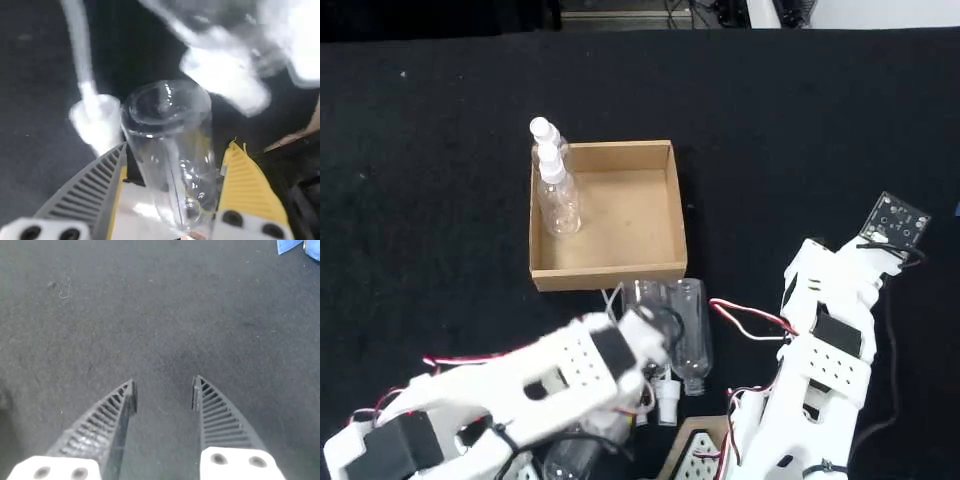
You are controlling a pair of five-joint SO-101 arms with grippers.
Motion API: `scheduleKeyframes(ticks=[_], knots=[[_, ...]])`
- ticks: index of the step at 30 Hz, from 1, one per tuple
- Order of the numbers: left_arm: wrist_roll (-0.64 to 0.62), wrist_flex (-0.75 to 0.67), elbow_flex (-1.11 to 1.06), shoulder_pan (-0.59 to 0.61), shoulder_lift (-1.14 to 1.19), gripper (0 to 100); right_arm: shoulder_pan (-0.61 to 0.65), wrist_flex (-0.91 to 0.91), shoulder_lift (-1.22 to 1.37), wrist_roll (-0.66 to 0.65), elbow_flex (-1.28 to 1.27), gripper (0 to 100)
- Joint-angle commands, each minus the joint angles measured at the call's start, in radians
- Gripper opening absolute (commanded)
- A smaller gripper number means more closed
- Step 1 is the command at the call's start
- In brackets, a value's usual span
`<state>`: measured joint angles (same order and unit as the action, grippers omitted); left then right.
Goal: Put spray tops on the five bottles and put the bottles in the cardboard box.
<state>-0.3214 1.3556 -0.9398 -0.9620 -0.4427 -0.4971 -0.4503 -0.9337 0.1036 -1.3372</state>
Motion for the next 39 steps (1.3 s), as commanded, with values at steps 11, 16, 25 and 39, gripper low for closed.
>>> scheduleKeyframes(ticks=[11,16,25,39], knots=[[-0.005,-0.040,-0.019,0.031,-0.017,26,-0.015,0.025,-0.025,-0.006,0.005,17.0],[-0.005,-0.046,-0.013,0.042,-0.017,2,-0.015,0.025,-0.025,-0.005,0.005,17.0],[-0.003,0.098,0.142,0.065,-0.017,11,-0.015,0.025,-0.025,-0.003,0.007,17.0],[-0.003,0.405,0.565,0.317,-0.018,11,-0.015,0.025,-0.025,-0.003,0.004,17.0]])
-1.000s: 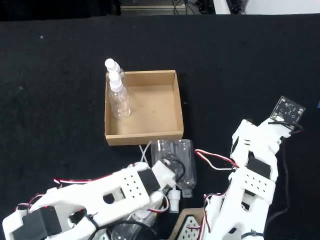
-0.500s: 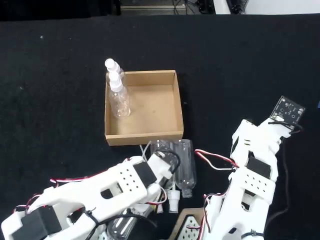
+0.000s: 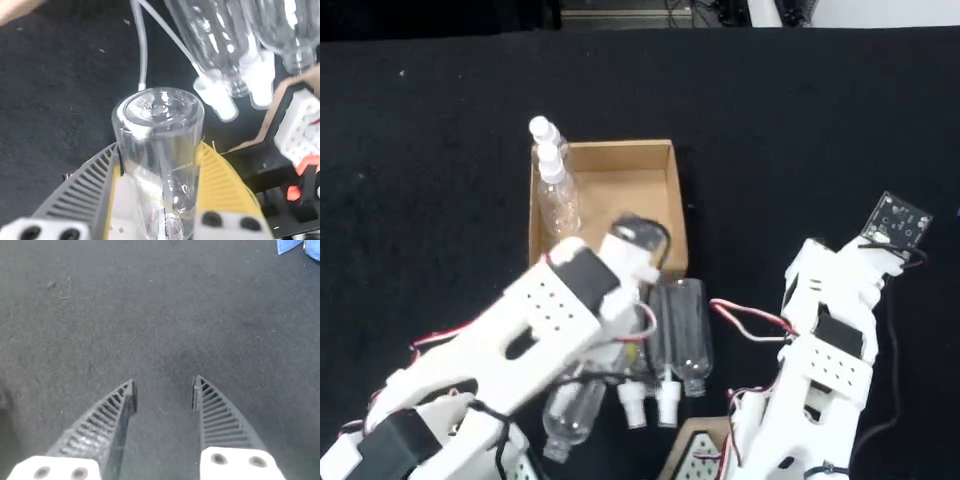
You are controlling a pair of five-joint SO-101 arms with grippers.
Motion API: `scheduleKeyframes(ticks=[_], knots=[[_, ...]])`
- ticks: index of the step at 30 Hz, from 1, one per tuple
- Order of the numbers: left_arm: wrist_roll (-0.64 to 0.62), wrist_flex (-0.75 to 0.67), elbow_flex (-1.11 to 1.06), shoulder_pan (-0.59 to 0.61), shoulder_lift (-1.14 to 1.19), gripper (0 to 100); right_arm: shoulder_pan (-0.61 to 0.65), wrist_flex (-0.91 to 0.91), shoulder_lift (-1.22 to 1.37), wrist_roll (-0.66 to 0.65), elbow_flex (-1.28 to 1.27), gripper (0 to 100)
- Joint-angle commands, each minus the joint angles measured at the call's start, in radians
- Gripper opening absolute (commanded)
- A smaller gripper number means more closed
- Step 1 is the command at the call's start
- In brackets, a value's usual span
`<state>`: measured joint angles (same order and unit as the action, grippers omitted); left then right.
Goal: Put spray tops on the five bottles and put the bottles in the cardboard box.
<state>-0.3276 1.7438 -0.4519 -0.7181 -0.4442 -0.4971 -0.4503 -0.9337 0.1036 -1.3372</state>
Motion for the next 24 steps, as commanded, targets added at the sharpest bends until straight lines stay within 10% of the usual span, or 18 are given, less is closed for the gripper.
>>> scheduleKeyframes(ticks=[1,16,24], knots=[[0.003,0.017,0.074,0.093,-0.017,11,-0.015,0.025,-0.025,-0.003,0.004,17.1],[0.017,0.017,0.042,0.512,-0.017,11,-0.015,0.025,-0.025,-0.005,0.004,17.1],[0.132,-0.017,0.053,0.921,-0.009,11,-0.015,0.025,-0.025,-0.003,0.004,17.2]])
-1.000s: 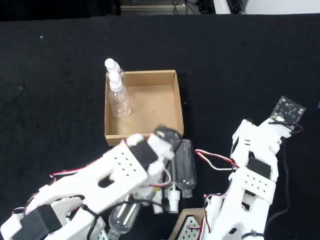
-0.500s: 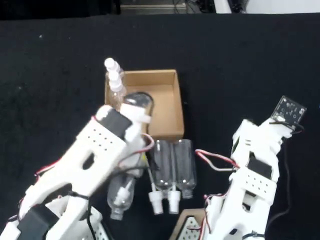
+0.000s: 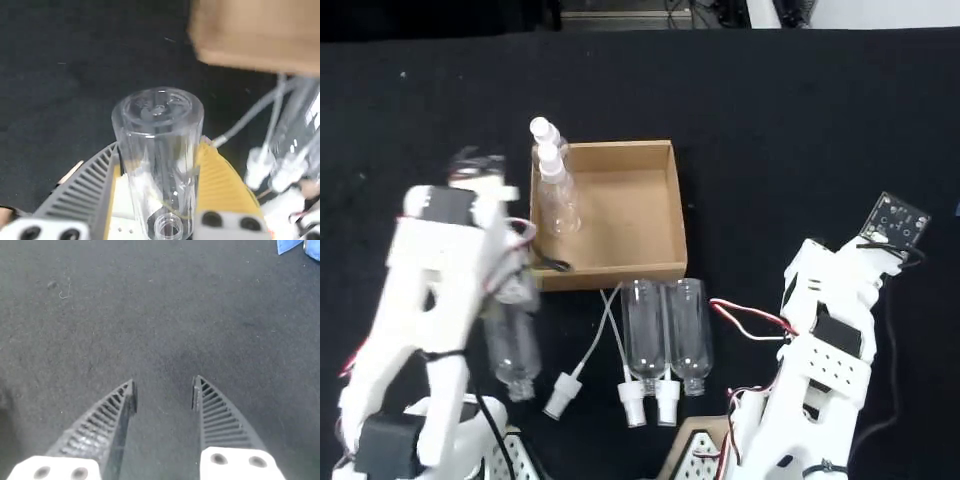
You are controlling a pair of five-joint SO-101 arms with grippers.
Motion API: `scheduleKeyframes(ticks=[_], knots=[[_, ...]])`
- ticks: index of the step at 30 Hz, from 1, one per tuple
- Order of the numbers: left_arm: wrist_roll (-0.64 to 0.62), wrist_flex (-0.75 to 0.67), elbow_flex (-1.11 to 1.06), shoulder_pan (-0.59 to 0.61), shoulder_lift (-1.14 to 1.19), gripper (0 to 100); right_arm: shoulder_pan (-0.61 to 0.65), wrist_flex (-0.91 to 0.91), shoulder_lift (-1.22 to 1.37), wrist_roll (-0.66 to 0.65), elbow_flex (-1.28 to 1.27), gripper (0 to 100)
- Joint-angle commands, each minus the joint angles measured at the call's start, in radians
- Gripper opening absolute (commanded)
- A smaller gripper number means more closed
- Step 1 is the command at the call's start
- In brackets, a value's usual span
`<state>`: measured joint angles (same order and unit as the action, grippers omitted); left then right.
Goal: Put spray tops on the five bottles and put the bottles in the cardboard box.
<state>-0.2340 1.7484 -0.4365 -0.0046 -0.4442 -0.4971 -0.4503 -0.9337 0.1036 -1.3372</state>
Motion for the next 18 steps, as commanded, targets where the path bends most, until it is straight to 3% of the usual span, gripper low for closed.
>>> scheduleKeyframes(ticks=[1,5,9,14,18], knots=[[0.037,-0.046,0.031,0.263,-0.009,11,-0.015,0.025,-0.025,-0.003,0.004,17.2],[0.037,-0.157,0.027,0.507,-0.003,12,-0.015,0.025,-0.025,-0.002,0.004,17.2],[0.037,-0.347,-0.038,0.664,-0.003,12,-0.015,0.025,-0.025,-0.002,0.004,17.2],[0.034,-0.594,-0.259,0.739,-0.003,12,-0.015,0.025,-0.025,-0.003,0.004,17.2],[0.031,-0.687,-0.338,0.765,-0.003,12,-0.015,0.025,-0.025,-0.005,0.004,17.2]])
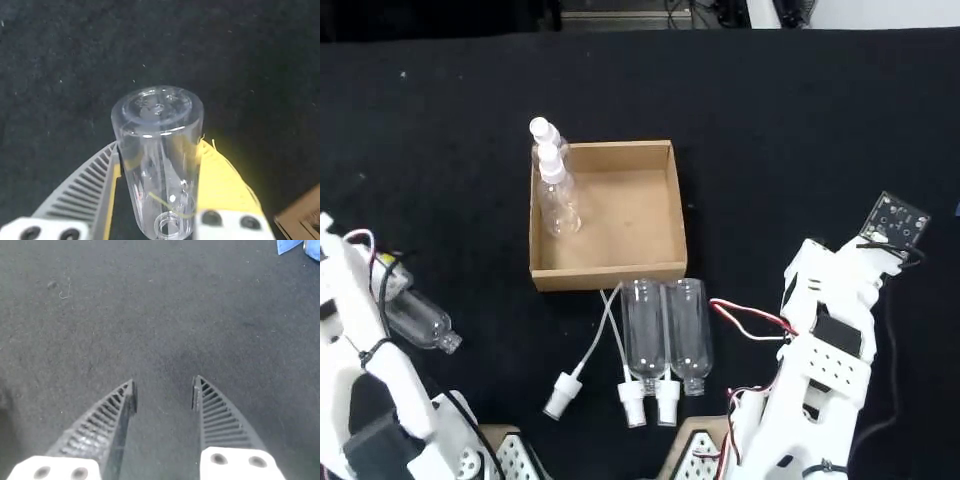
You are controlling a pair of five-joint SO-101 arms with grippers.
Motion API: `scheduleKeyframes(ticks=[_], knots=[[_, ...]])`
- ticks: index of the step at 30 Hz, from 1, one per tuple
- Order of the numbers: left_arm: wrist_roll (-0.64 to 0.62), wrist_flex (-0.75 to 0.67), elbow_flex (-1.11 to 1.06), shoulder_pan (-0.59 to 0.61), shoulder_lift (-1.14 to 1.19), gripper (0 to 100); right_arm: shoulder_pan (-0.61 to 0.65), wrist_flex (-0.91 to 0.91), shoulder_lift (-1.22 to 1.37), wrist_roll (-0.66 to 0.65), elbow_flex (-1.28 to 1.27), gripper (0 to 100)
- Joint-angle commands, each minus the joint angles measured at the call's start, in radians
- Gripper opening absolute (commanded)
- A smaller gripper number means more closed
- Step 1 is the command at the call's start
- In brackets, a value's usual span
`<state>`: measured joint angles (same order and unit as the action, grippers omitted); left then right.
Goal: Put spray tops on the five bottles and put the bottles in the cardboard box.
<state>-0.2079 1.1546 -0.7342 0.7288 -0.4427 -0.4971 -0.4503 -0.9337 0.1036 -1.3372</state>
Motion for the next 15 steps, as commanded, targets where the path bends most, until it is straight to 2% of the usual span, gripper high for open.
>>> scheduleKeyframes(ticks=[1,8,15], knots=[[0.005,-0.098,-0.044,0.038,-0.005,13,-0.015,0.025,-0.025,-0.005,0.004,17.2],[0.003,-0.100,-0.044,0.054,-0.005,34,-0.015,0.025,-0.025,-0.005,0.004,17.2],[0.015,-0.098,0.021,0.054,-0.005,35,-0.015,0.025,-0.025,-0.008,0.004,17.2]])
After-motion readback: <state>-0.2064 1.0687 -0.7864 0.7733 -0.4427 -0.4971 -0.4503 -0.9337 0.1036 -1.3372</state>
